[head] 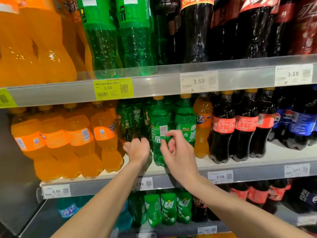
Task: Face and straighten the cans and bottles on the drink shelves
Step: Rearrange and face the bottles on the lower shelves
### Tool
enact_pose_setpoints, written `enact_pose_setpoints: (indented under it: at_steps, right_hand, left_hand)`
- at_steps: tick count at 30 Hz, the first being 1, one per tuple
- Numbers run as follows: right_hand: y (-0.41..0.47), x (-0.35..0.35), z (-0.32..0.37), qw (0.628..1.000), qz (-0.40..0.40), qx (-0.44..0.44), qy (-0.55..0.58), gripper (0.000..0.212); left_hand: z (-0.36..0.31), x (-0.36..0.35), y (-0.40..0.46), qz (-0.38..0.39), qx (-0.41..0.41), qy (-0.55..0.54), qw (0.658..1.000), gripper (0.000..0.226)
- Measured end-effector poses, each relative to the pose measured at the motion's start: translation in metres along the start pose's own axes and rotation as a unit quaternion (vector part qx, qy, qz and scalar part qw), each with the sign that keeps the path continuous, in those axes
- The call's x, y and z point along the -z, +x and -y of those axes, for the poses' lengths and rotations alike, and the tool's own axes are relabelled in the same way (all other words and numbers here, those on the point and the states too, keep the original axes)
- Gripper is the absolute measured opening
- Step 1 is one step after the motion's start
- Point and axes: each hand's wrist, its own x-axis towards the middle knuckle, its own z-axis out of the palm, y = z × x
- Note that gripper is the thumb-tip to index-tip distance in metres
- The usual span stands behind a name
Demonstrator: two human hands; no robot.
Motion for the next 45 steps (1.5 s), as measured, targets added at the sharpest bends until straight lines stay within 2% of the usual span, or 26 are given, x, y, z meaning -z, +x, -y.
enact_pose_setpoints:
  at_steps: [4,8,10,14,17,20,25,27,29,32,36,37,40,41,45]
  right_hand:
    - [-0.001,-0.016,-0.004,0.999,0.034,-0.003,0.042,0.019]
    - [-0.012,-0.020,-0.021,0.998,0.045,-0.010,0.036,0.026]
    - [-0.012,-0.022,-0.023,0.998,0.037,-0.018,0.043,0.026]
    - [-0.012,-0.022,-0.020,0.997,0.046,-0.023,0.055,0.024]
    - [-0.012,-0.017,-0.019,0.995,0.063,-0.040,0.067,0.020]
    - [-0.012,-0.008,-0.018,0.992,0.080,-0.059,0.077,0.016]
    - [-0.014,0.010,-0.012,0.992,0.085,-0.052,0.075,0.011]
    - [-0.014,0.018,-0.007,0.993,0.064,-0.052,0.081,0.008]
    - [-0.011,0.029,-0.005,0.993,0.019,-0.072,0.088,0.004]
    - [-0.002,0.046,-0.001,0.991,-0.064,-0.090,0.071,0.005]
    - [0.019,0.070,0.008,0.989,-0.122,-0.083,0.008,0.032]
    - [0.026,0.075,0.011,0.989,-0.124,-0.077,-0.013,0.032]
    - [0.048,0.086,0.020,0.989,-0.098,-0.084,-0.076,0.012]
    - [0.056,0.090,0.022,0.988,-0.087,-0.098,-0.084,0.014]
    - [0.083,0.102,0.033,0.985,-0.027,-0.149,-0.083,0.015]
  left_hand:
    - [0.003,0.003,0.018,-0.019,0.010,0.005,1.000,0.042]
    - [0.007,0.002,0.026,-0.026,0.042,-0.010,0.999,0.021]
    - [0.009,0.004,0.027,-0.033,0.040,-0.018,0.998,0.032]
    - [0.007,0.005,0.020,-0.005,0.016,0.005,1.000,0.023]
    - [0.004,0.003,0.011,0.042,0.003,0.017,0.999,0.032]
    - [0.004,0.004,0.010,0.056,-0.006,0.002,0.998,0.042]
    - [-0.004,0.013,0.002,0.069,-0.027,-0.028,0.997,0.032]
    - [-0.006,0.013,-0.007,0.043,-0.032,-0.023,0.998,0.034]
    - [-0.006,0.013,-0.017,-0.017,-0.039,-0.017,0.999,0.030]
    - [-0.014,0.012,-0.045,-0.070,-0.093,-0.090,0.989,0.018]
    - [-0.039,0.016,-0.080,-0.064,-0.190,-0.139,0.970,0.023]
    - [-0.047,0.017,-0.084,-0.062,-0.215,-0.143,0.964,0.022]
    - [-0.067,0.014,-0.088,-0.043,-0.277,-0.132,0.951,0.011]
    - [-0.073,0.012,-0.089,-0.045,-0.300,-0.112,0.946,0.012]
    - [-0.088,0.006,-0.086,-0.060,-0.348,0.033,0.935,0.050]
